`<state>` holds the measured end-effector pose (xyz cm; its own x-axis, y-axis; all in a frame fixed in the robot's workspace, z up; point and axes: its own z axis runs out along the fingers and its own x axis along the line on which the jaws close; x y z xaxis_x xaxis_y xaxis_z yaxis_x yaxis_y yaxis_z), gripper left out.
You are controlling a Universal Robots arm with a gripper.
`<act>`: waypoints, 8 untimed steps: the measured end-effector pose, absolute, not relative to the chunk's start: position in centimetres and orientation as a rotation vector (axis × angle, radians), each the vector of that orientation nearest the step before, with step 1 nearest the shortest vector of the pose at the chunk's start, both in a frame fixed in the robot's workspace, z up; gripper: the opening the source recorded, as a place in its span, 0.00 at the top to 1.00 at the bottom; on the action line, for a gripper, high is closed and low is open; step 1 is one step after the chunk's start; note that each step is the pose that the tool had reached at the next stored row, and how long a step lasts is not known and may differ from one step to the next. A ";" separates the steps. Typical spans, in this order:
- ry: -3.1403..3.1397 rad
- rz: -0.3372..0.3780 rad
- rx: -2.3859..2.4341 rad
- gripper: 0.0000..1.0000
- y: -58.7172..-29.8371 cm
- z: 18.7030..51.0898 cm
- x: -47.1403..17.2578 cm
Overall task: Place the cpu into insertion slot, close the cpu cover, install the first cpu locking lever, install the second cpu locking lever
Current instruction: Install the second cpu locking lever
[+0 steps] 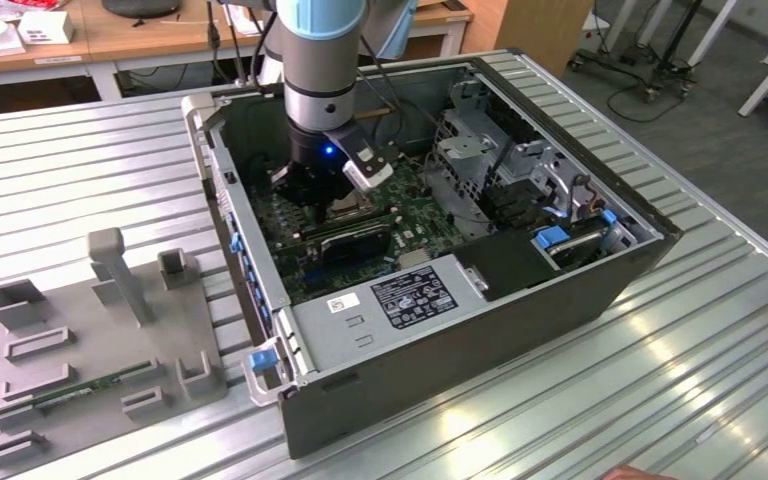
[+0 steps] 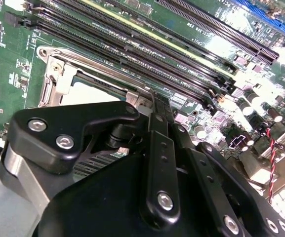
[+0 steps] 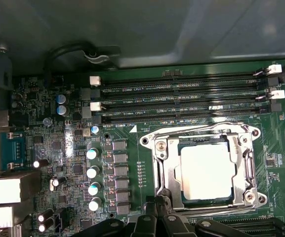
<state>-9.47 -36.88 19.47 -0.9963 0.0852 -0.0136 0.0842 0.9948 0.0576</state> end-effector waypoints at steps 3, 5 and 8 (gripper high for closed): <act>3.121 0.091 0.132 0.89 -36.9 19.6 -9.5; 3.121 0.090 0.132 0.89 -36.9 20.5 -9.5; 3.121 0.090 0.132 0.89 -36.9 20.5 -9.4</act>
<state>-9.45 -36.86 20.54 -0.9963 0.0851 -0.0140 0.0842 0.9947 0.0584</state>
